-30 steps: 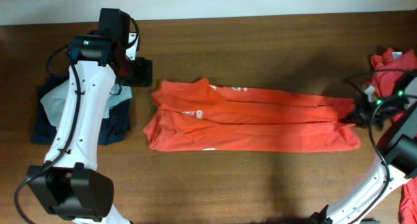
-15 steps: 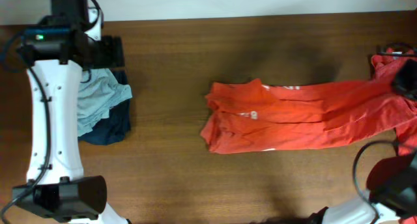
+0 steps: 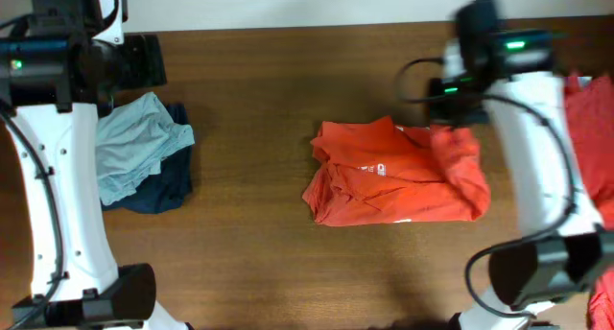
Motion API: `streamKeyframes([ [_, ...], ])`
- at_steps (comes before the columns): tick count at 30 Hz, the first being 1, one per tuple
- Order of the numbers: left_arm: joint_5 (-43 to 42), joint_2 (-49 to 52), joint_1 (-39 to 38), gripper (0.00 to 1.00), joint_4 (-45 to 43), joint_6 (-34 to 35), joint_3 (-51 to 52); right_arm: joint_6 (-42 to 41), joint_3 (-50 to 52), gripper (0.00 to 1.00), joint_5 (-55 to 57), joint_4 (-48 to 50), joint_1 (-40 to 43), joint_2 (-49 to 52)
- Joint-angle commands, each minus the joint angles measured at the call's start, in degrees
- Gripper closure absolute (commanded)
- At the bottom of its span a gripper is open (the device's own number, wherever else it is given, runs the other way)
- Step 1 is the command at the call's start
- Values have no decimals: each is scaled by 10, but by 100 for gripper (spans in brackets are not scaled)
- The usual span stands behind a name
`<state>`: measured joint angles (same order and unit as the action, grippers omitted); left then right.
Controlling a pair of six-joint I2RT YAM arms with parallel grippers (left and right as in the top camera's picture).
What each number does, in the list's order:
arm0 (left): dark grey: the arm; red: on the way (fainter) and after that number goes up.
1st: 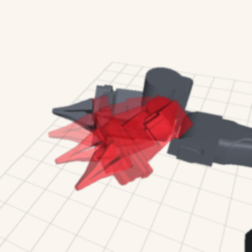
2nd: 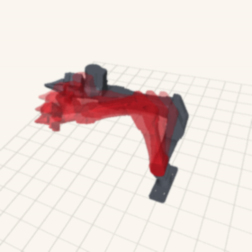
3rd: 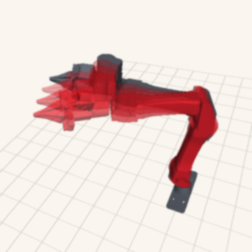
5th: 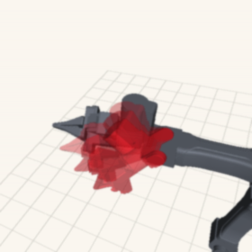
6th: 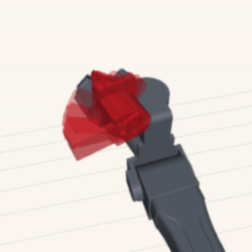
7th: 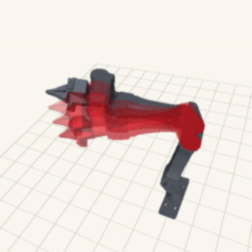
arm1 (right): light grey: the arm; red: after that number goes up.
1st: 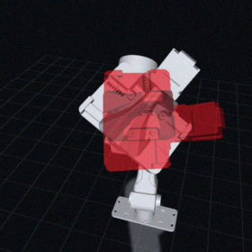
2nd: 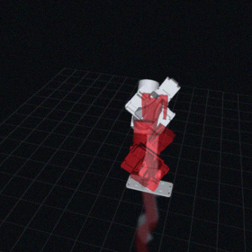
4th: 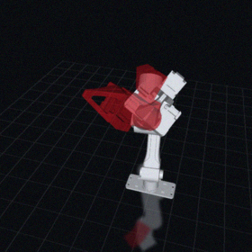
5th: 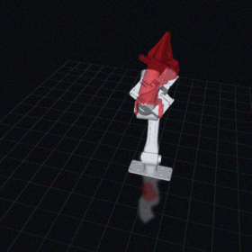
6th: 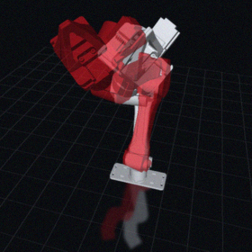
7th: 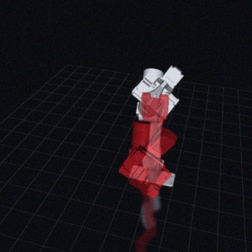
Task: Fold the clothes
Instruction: 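Carry the right end leftward over the strip with the right gripper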
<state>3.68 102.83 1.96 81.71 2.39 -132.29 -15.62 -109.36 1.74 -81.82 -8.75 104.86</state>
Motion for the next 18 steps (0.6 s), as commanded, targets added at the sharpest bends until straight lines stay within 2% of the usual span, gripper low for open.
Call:
streamKeyframes([
  [1, 2, -31, 2, 16, 1, -11, -13, -62, 55, 96, 22, 41, -71, 38],
  [6, 2, -41, 2, 16, 0, -11, -13, -74, 117, 96, 11, 134, -137, 83],
  [7, 2, -42, 2, 16, 0, -11, -13, -74, 120, 93, 3, 145, -149, 91],
  [10, 2, -42, 2, 16, 0, -11, -13, -72, 116, 76, -35, 162, -177, 93],
  [12, 2, -42, 2, 16, 0, -11, -13, -72, 100, 54, -43, 151, -187, 86],
  [16, 2, -42, 2, 16, 0, -11, -13, -64, 57, 39, -45, 109, -182, 56],
  [18, 2, -42, 2, 16, 0, -11, -13, -59, 40, 34, -43, 88, -173, 38],
])
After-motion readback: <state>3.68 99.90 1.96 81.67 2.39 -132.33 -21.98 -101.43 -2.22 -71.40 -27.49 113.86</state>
